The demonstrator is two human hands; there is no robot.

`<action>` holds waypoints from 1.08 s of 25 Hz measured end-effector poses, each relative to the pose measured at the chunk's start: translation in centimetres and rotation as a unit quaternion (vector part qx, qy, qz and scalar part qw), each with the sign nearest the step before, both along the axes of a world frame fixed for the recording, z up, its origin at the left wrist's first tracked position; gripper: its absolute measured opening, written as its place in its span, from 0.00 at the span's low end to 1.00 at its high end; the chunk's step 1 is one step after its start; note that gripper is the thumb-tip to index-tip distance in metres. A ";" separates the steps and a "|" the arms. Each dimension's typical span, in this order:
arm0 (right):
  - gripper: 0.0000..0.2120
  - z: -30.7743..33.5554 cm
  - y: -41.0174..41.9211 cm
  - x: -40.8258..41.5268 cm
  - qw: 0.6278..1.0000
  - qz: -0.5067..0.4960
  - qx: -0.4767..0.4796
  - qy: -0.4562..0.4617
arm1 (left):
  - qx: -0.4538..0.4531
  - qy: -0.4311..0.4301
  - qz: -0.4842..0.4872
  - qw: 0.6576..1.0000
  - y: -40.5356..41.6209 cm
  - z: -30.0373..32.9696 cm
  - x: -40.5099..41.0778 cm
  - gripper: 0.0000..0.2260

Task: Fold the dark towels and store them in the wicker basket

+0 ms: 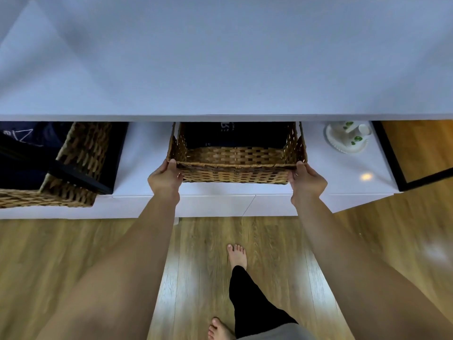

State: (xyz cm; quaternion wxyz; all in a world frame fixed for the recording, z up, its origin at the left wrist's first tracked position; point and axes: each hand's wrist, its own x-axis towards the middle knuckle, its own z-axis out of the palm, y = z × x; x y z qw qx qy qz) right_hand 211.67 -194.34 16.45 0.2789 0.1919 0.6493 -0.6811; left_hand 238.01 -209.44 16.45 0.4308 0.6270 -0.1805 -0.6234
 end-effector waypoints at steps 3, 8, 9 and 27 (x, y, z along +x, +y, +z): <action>0.12 0.3 -2.0 -1.0 1.000 0.004 -0.024 0.000 | -0.005 0.011 -0.002 1.000 -1.9 -0.3 -1.4 0.14; 0.04 0.2 -4.9 -3.0 1.000 -0.009 -0.011 -0.010 | -0.007 0.002 -0.002 1.000 -4.2 -0.4 -3.0 0.09; 0.04 0.1 -5.3 -3.4 1.000 -0.009 -0.010 -0.010 | -0.008 -0.002 -0.004 1.000 -4.6 -0.5 -3.3 0.10; 0.21 1.2 -2.7 -1.1 0.966 0.237 0.040 0.089 | -0.107 -0.155 -0.234 0.954 -0.2 1.6 -1.9 0.22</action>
